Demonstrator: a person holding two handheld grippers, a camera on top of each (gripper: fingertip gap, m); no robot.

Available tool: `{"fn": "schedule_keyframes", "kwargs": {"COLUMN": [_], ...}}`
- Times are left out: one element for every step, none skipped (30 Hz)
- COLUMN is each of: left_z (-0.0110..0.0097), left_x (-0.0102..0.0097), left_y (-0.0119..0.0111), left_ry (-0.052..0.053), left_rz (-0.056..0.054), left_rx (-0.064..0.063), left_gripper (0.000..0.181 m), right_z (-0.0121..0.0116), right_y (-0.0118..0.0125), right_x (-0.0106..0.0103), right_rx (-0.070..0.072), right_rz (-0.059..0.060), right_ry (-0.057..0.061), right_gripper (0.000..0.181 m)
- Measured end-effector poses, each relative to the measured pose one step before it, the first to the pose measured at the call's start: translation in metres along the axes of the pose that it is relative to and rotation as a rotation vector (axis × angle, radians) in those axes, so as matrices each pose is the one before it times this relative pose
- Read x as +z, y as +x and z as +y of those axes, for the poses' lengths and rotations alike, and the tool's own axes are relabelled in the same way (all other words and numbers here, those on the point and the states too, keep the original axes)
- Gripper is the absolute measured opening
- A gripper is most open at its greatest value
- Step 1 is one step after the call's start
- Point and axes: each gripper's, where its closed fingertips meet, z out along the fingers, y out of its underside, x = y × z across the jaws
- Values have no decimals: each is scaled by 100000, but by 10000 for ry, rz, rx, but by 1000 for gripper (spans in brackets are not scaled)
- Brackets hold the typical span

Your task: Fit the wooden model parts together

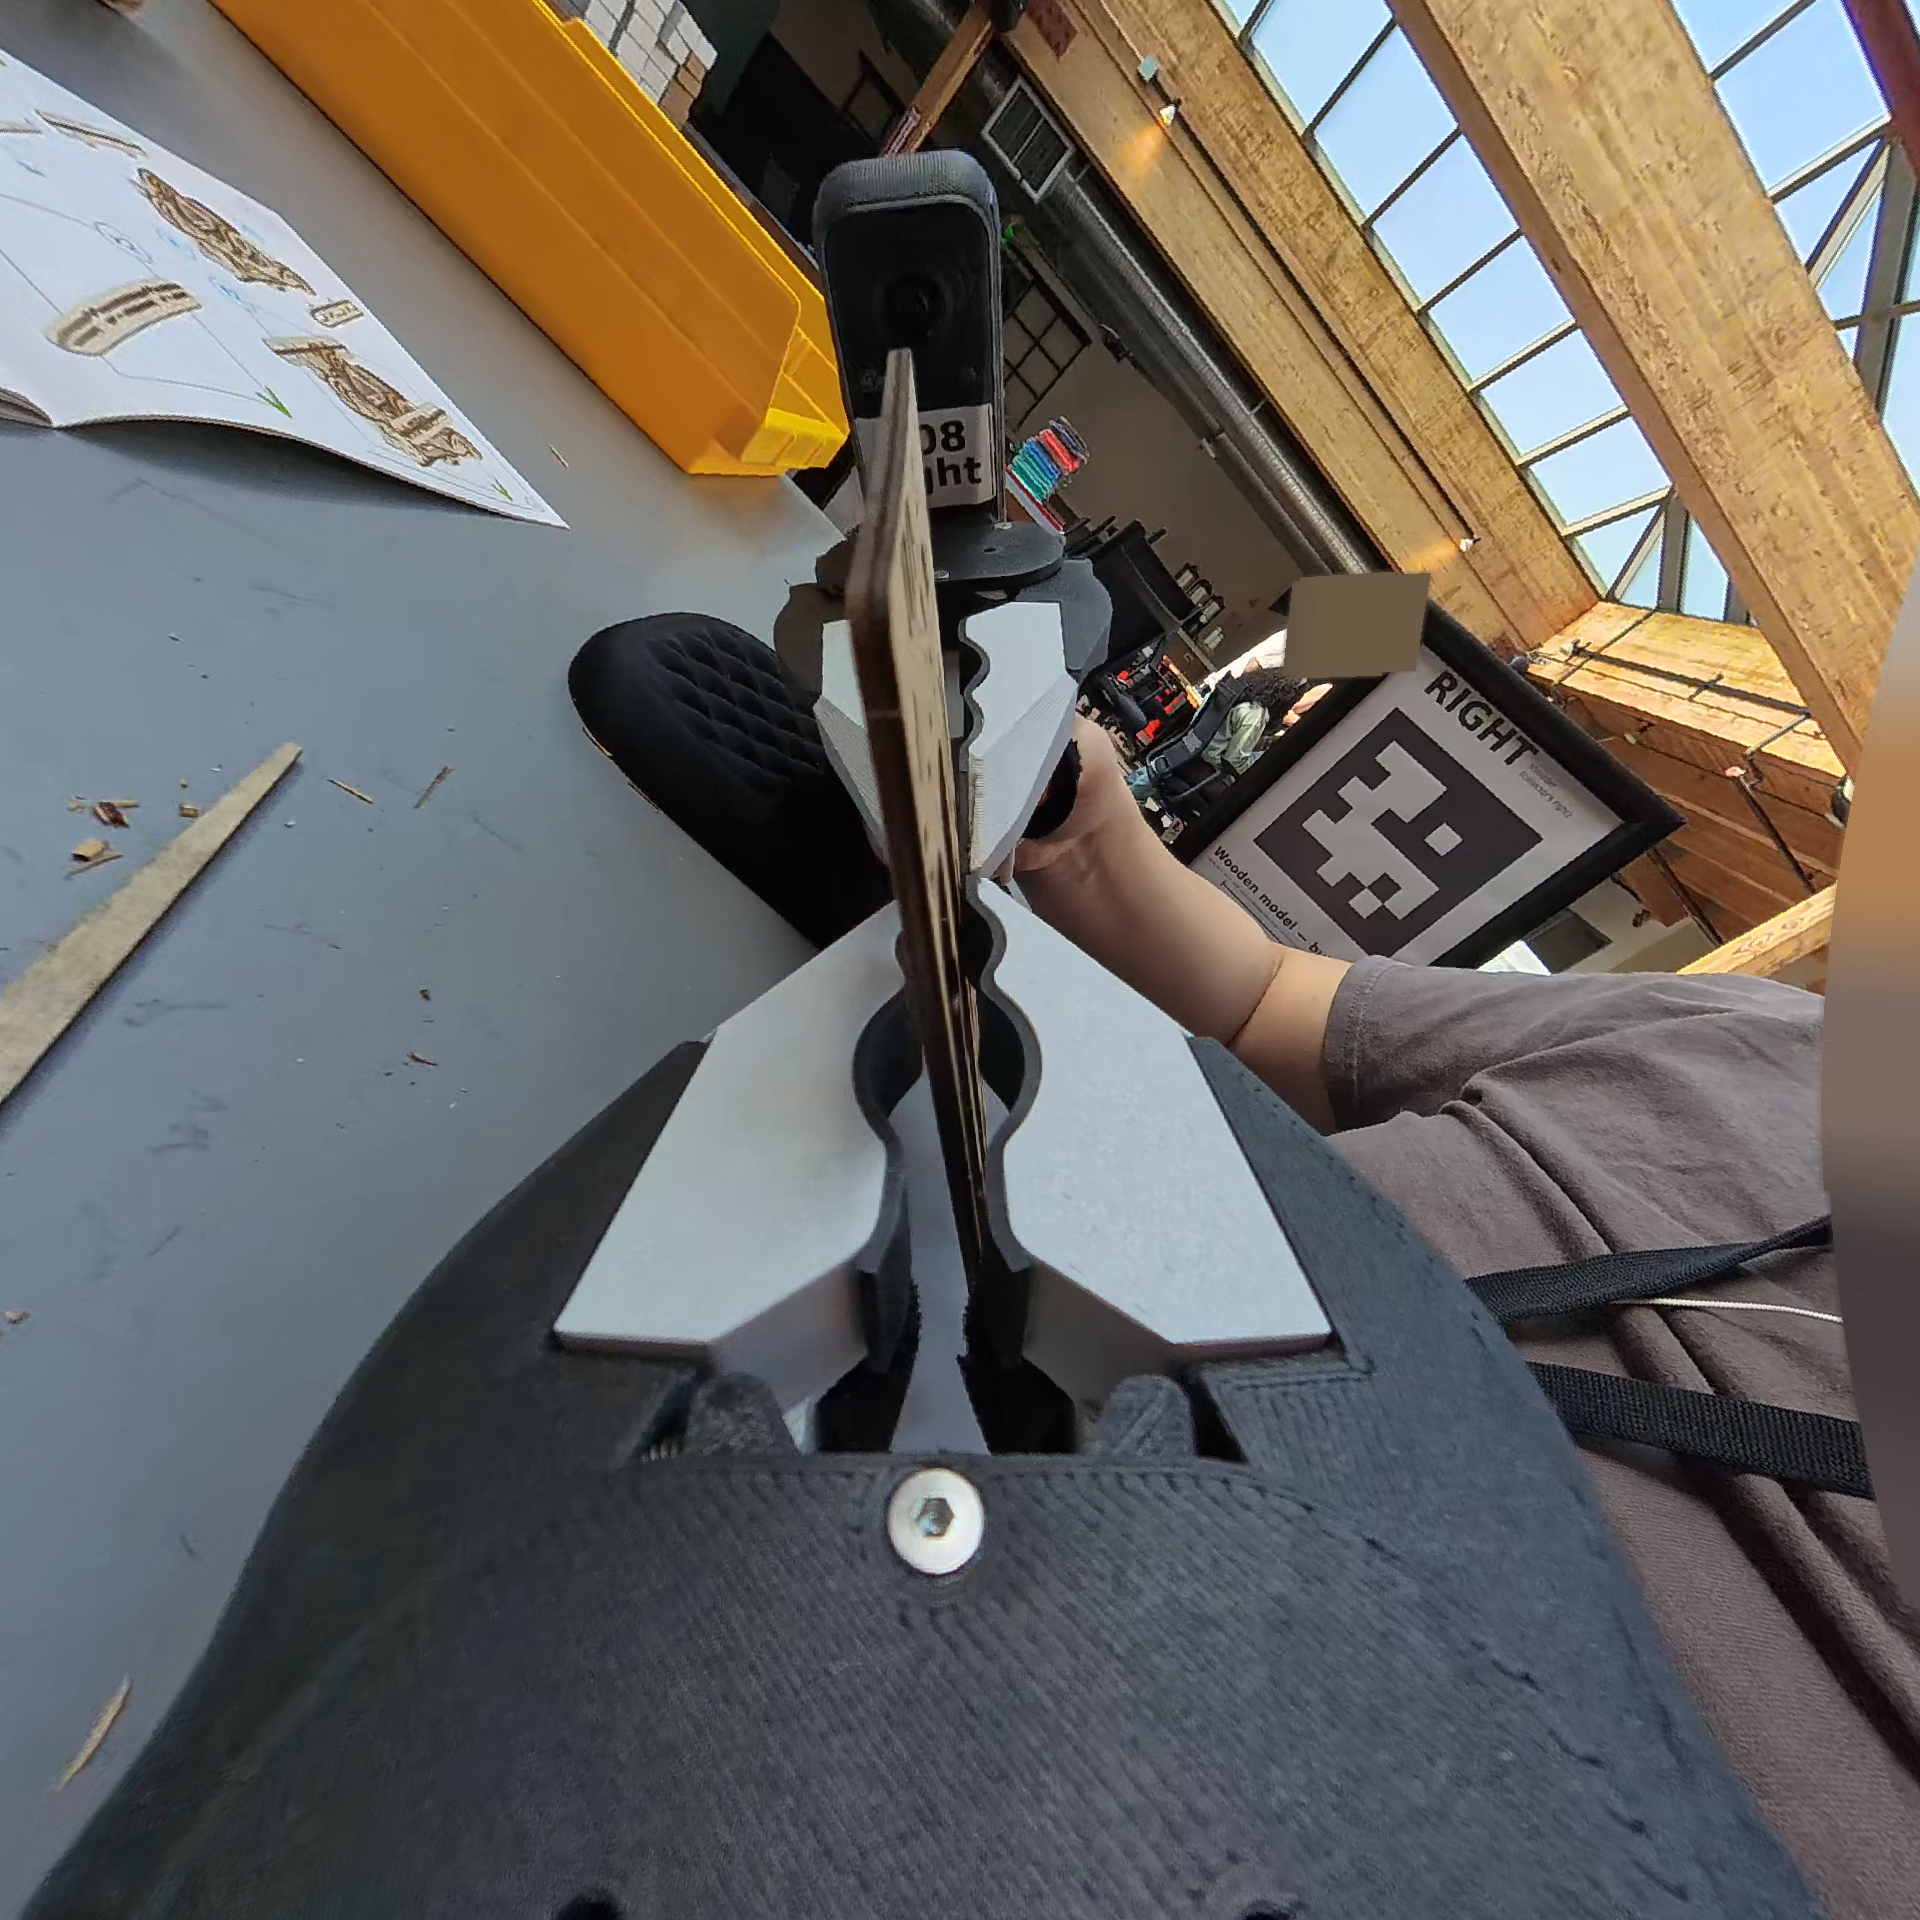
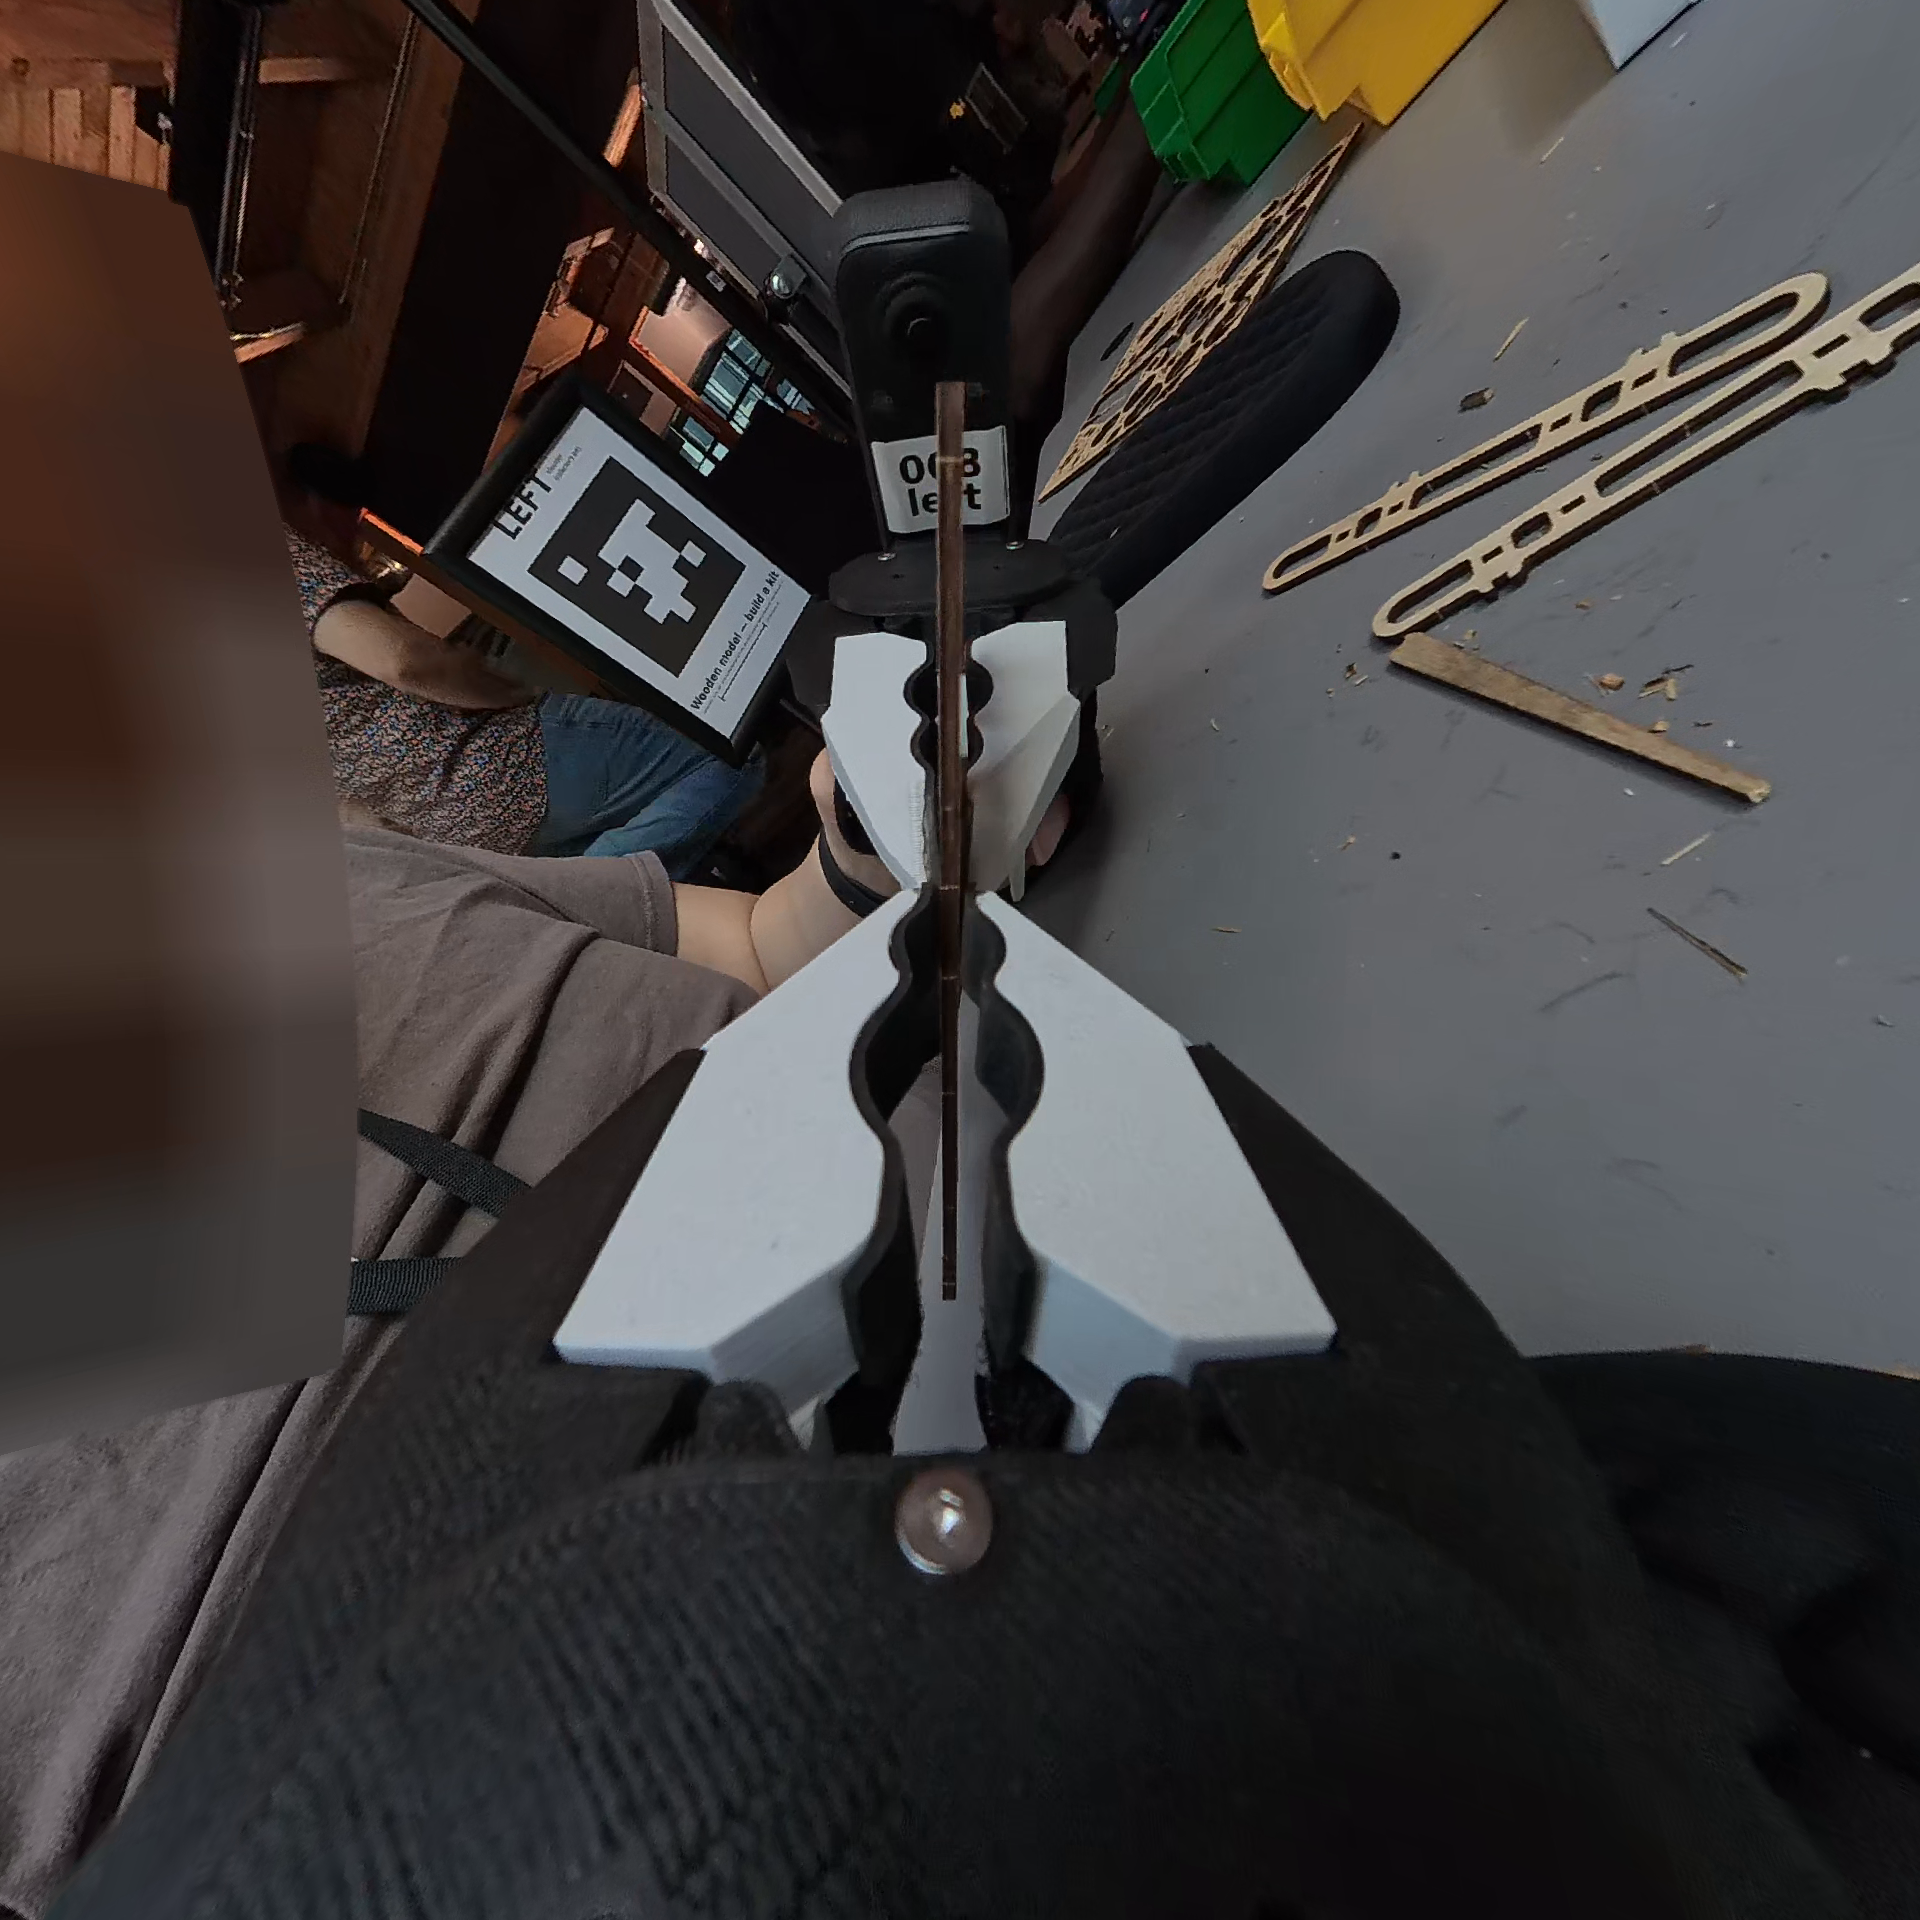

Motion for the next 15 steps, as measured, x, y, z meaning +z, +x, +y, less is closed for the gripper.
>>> {"fn": "schedule_keyframes", "kwargs": {"left_z": [20,15,-8,19,6,12,4,4,37,41,28,84,44,-15,28], "left_x": [7,6,4,-12,-3,6,0,3,-13,-12,-39,-22,-14,-4,6], "left_y": [41,48,-10,-9,56,-1,-27,-15,-39,-54,-29,46,-67,-118,-43], "left_ry": [-22,-19,2,-13,-4,-3,2,7,-16,-10,11,-7,7,58,34], "left_rz": [40,62,34,17,42,-3,-23,-12,-35,-51,-72,-45,-106,-123,-76], "left_rx": [6,-22,-49,-35,4,7,2,-1,-15,-6,23,38,6,-25,-19], "left_gripper": [0,0,0,0,0,0,0,0,0,0,0,0,0,0,0], "right_z": [-11,53,-3,33,10,11,1,-3,11,44,-16,53,66,-44,-38], "right_y": [-22,-59,-16,35,-32,-51,31,14,22,61,48,-19,-41,182,39], "right_x": [-14,15,10,32,5,4,-2,-9,21,18,25,43,32,-3,-7], "right_rx": [40,39,22,6,-13,-16,-3,2,5,-9,-38,-66,1,98,38], "right_rz": [-44,-74,-32,12,-21,-30,27,2,15,50,54,18,-36,69,-7], "right_ry": [8,-48,-3,-25,-9,-2,6,4,-2,-35,10,-26,-53,29,23], "right_gripper": [0,0,0,0,0,0,0,0,0,0,0,0,0,0,0]}}
